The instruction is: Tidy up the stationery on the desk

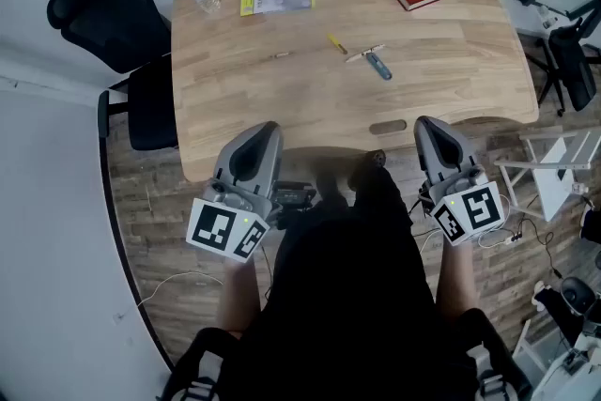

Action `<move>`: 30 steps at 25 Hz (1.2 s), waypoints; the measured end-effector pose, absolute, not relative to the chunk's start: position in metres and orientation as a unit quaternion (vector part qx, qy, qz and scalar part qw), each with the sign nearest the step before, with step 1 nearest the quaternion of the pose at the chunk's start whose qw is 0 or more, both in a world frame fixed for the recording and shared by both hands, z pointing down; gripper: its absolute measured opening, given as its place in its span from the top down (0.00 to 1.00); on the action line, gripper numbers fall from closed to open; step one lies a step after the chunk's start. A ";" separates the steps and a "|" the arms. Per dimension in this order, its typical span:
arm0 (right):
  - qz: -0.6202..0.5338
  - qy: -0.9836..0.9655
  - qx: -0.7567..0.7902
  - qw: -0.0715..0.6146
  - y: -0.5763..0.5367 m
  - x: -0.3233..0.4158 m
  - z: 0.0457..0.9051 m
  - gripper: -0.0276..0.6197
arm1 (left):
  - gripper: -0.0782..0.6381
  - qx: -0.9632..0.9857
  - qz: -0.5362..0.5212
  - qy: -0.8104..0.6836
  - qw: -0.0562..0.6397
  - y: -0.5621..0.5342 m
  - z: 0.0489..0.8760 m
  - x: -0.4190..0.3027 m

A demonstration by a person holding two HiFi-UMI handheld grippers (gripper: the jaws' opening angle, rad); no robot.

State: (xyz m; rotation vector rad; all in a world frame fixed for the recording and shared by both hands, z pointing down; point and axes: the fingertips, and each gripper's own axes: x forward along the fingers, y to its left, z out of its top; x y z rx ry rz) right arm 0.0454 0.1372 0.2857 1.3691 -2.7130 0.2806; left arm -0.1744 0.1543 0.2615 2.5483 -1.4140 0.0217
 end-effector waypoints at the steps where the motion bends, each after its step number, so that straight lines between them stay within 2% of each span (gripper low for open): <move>1: 0.091 -0.889 0.447 0.044 0.137 0.044 0.285 0.93 | 0.84 0.870 0.008 -0.479 0.114 0.154 0.261 -0.172; 16: 0.111 -0.891 0.438 0.031 0.134 0.041 0.283 0.93 | 0.84 0.885 0.016 -0.450 0.116 0.151 0.264 -0.147; 30: 0.136 -0.876 0.459 0.062 0.112 0.061 0.309 0.92 | 0.84 0.881 0.022 -0.451 0.139 0.132 0.276 -0.136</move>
